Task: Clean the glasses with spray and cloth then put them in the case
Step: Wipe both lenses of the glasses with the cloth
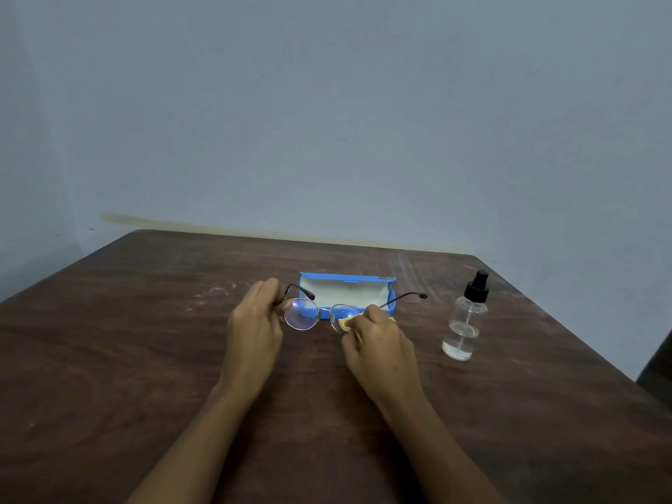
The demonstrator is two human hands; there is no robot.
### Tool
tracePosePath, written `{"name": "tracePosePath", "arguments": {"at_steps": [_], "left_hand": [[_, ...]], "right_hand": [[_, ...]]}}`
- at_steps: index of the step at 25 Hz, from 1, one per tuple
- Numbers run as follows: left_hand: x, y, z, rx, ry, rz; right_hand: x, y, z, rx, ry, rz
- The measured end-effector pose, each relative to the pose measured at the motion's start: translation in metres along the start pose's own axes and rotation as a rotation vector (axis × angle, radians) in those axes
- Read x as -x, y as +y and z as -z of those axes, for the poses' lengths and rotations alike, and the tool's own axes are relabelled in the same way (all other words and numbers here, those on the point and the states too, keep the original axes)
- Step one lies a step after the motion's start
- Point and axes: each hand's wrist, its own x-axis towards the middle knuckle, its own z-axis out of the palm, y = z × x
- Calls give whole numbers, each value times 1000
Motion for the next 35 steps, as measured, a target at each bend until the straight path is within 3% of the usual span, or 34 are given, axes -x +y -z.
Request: {"name": "tracePosePath", "arguments": {"at_steps": [4, 8, 11, 14, 20, 23, 30, 35], "left_hand": [[0, -4, -1, -6, 8, 4], [0, -2, 0, 3, 8, 32], [0, 2, 1, 22, 26, 53], [0, 7, 5, 48, 44, 99], [-3, 21, 11, 320, -51, 376], [-4, 24, 11, 547, -138, 530], [-11, 30, 18, 1142, -173, 817], [-12, 37, 20, 1358, -268, 940]], "right_hand": [[2, -2, -1, -49, -31, 67], [1, -1, 3, -145, -12, -50], [-1, 1, 8, -304, 156, -165], [-5, 3, 10, -499, 360, -127], [-3, -3, 17, -770, 458, -58], [-3, -3, 16, -751, 472, -7], [-2, -9, 10, -550, 570, 99], [-7, -16, 4, -399, 693, 209]]}}
